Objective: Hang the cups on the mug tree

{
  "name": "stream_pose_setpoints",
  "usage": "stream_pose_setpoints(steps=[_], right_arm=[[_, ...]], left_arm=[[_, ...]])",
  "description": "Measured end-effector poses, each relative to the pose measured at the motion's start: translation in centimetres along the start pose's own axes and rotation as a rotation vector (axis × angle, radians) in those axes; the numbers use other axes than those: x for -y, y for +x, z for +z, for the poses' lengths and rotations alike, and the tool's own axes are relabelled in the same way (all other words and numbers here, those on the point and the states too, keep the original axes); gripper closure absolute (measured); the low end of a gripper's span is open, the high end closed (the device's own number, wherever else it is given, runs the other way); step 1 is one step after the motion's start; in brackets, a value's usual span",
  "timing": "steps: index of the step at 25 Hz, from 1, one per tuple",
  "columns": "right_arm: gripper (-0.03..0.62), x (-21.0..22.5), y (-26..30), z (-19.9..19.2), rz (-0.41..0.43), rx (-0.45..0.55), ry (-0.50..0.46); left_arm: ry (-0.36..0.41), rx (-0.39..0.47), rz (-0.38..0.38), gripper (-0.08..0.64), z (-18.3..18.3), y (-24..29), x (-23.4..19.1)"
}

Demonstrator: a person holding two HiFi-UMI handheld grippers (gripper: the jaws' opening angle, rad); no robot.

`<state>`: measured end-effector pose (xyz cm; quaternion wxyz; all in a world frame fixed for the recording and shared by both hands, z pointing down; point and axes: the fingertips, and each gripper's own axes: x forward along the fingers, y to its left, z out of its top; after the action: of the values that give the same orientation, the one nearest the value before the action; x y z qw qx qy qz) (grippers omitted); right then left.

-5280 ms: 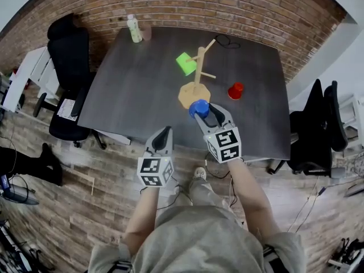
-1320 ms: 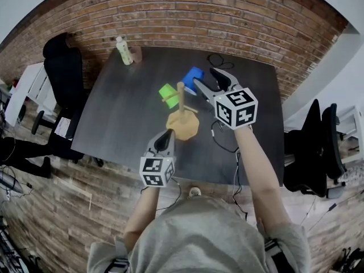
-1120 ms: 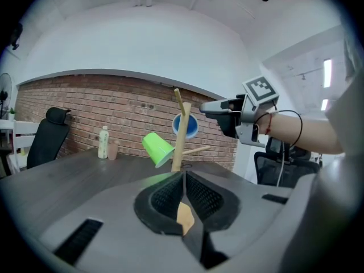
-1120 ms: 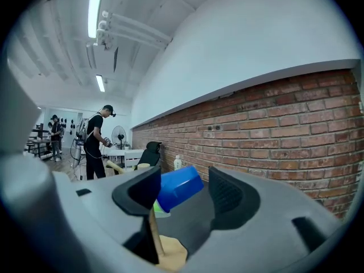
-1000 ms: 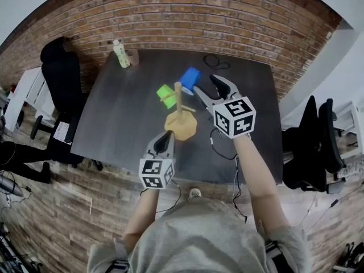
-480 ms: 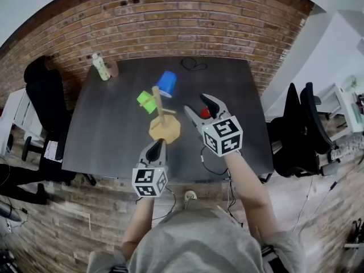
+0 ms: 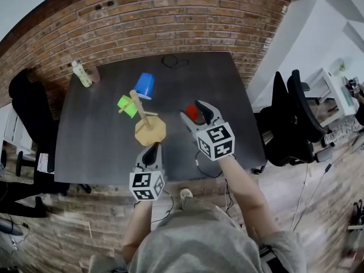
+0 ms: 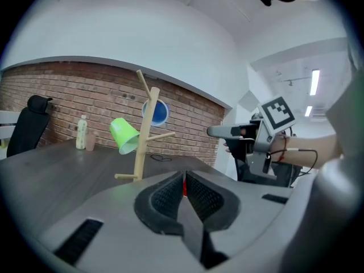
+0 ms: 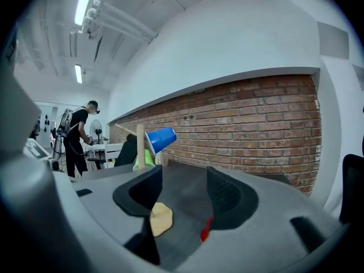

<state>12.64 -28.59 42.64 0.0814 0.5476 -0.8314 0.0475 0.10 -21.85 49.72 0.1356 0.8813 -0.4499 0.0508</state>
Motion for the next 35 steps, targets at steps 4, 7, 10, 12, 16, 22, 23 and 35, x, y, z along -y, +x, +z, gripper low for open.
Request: stream_pose_setpoints(steps=[4,7,10,12,16,22,23,35], right_arm=[[0.35,1.3,0.6,-2.2,-0.008,-0.03,-0.001],[0.344,2.3,1.5,-4.1,-0.014,-0.054,0.005],[0.341,3.4,2.6,-6.1,-0.014,-0.077,0.006],[0.34,4.1,3.2,-7.5,-0.019,-0.097,0.009],[0.339,5.7,4.5,-10.0,-0.036,-0.135,0.015],[0.339,6.9,6.2,-13.0,-0.035,-0.186,0.011],[0.337,7.0,6.5,-13.5,-0.034,-0.192,0.009],[0.336,8.5,9.0,-18.8,-0.05,-0.282,0.042]], left_arm=[[-0.011,-0.005,-0.002,0.543,-0.6,1.1,0.3],[-0.015,-0.01,-0.001,0.543,-1.0,2.0,0.2],[-0.015,-0.015,0.001,0.543,-1.4,3.0,-0.1],[-0.021,-0.02,0.002,0.543,-1.7,3.5,-0.1],[-0.03,-0.028,0.005,0.543,-2.3,4.6,-0.3],[-0.039,-0.041,0.017,0.543,-2.8,5.9,-0.9],[-0.038,-0.043,0.019,0.543,-2.8,6.0,-1.0],[-0.065,-0.075,0.051,0.543,-4.3,7.1,-2.4]])
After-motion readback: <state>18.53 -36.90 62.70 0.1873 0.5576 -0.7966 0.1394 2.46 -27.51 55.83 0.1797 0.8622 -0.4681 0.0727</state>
